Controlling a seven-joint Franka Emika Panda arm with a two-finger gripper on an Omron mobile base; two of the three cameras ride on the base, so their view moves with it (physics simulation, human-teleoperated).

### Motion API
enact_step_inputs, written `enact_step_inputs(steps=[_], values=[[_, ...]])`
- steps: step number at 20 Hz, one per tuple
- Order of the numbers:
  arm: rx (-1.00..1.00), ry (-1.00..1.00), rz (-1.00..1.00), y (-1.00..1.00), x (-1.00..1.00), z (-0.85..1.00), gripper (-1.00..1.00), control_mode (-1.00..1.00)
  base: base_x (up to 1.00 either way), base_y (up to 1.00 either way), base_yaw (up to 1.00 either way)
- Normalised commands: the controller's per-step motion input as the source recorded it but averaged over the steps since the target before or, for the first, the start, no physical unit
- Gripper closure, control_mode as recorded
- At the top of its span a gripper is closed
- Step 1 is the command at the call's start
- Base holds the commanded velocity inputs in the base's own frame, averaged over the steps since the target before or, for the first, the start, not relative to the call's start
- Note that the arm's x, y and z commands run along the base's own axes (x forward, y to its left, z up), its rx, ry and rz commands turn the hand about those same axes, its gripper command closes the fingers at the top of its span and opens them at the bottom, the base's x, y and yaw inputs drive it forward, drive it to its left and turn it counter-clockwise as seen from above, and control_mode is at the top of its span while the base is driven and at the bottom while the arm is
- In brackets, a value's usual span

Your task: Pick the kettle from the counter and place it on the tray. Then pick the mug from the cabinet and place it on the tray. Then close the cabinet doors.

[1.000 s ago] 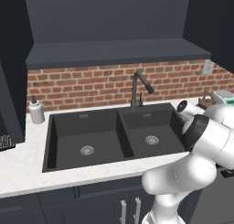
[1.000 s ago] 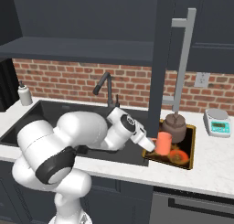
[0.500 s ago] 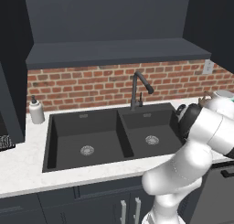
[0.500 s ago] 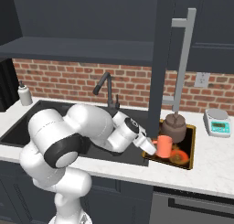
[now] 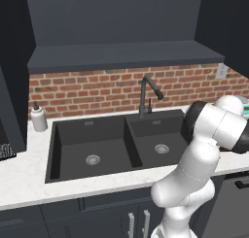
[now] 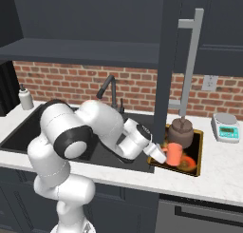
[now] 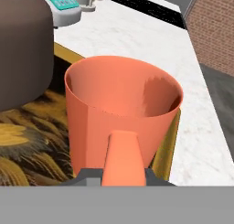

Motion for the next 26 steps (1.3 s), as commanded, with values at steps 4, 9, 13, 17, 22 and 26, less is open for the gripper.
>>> enact_step_inputs(steps=[4, 9, 13, 17, 22, 26], values=[[0.05, 0.00, 0.00, -0.10, 0.17, -0.13, 1.00, -1.00, 0.00, 0.00, 0.00], [0.02, -0.02, 0.00, -0.11, 0.19, -0.05, 1.00, -1.00, 0.00, 0.00, 0.00], [0.03, 0.00, 0.00, -0.07, 0.11, -0.17, 1.00, -1.00, 0.00, 0.00, 0.00], [0.00, -0.01, 0.00, -0.01, 0.00, -0.20, -1.00, -1.00, 0.00, 0.00, 0.00], [0.01, 0.00, 0.00, 0.00, 0.01, -0.22, -1.00, -1.00, 0.00, 0.00, 0.00], [0.03, 0.00, 0.00, 0.00, 0.07, -0.17, -1.00, -1.00, 0.00, 0.00, 0.00]])
